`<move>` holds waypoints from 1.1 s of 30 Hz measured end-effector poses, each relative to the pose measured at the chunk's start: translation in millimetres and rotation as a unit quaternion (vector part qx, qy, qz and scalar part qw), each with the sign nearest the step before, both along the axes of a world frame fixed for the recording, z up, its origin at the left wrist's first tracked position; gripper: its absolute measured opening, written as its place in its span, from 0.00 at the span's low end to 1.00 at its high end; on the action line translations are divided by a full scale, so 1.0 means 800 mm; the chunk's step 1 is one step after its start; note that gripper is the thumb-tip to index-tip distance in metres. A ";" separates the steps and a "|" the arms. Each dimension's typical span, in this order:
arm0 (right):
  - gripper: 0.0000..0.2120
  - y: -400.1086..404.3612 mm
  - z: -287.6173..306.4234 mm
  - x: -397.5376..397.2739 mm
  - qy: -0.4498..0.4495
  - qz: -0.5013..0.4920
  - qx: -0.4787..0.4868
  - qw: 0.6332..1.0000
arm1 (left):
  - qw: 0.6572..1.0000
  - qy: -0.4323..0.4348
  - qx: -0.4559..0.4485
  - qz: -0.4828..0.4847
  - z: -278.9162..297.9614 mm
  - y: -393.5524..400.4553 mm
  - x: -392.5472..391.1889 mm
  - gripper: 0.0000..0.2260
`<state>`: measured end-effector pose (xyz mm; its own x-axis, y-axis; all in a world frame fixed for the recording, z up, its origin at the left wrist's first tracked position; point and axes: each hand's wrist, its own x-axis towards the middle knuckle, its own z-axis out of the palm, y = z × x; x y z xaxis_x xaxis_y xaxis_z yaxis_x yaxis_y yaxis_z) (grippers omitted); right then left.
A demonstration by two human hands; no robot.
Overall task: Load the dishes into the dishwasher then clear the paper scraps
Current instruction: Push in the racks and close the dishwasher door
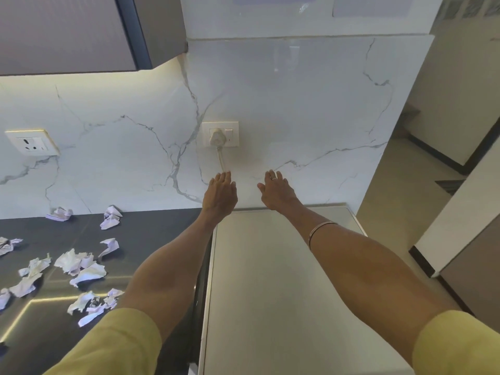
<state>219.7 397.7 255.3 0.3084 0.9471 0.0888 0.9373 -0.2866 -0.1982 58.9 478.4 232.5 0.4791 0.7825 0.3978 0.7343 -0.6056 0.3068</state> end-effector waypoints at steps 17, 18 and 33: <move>0.28 -0.151 -0.034 -0.033 -0.013 0.009 -0.040 0.999 | 0.998 0.036 -0.043 0.020 -0.028 -0.177 -0.039 0.19; 0.28 -0.164 -0.037 -0.036 -0.007 0.011 -0.042 0.999 | 0.998 0.035 -0.047 0.020 -0.031 -0.191 -0.041 0.19; 0.27 -0.330 -0.103 -0.086 0.002 0.005 -0.097 0.995 | 0.992 0.062 -0.108 0.033 -0.086 -0.369 -0.114 0.19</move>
<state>150.7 133.5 173.1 0.2997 0.9490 -0.0982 0.9393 -0.3115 -0.1439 -32.3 183.5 163.5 0.4586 0.8744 0.1586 0.8103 -0.4847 0.3292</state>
